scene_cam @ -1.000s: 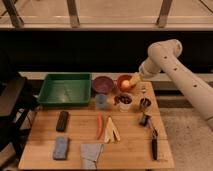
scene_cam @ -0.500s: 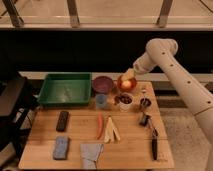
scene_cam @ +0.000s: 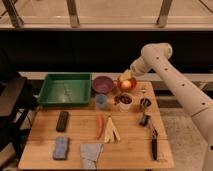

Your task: Place apple in plastic cup

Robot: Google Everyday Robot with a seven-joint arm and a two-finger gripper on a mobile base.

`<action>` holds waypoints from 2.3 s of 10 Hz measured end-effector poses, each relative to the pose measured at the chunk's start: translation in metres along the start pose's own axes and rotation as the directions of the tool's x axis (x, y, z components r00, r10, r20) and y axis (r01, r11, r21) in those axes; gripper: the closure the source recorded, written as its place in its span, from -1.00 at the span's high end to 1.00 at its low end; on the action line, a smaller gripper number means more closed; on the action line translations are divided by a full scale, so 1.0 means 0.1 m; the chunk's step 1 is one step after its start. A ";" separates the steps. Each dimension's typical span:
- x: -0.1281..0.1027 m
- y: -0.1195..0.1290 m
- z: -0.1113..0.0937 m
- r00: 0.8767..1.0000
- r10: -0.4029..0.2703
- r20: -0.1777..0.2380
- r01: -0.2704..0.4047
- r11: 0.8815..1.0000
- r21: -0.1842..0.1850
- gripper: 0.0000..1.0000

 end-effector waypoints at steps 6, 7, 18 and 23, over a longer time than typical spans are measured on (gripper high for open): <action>-0.15 -0.41 0.55 1.000 0.010 -0.024 -0.009 1.000 0.016 0.39; -0.19 -0.47 0.61 0.999 0.018 -0.033 -0.018 1.000 0.015 0.39; -0.17 -0.40 1.07 0.998 0.017 -0.056 -0.018 1.000 -0.019 0.39; -0.07 -0.51 1.22 0.996 0.066 -0.057 -0.066 0.998 -0.003 0.39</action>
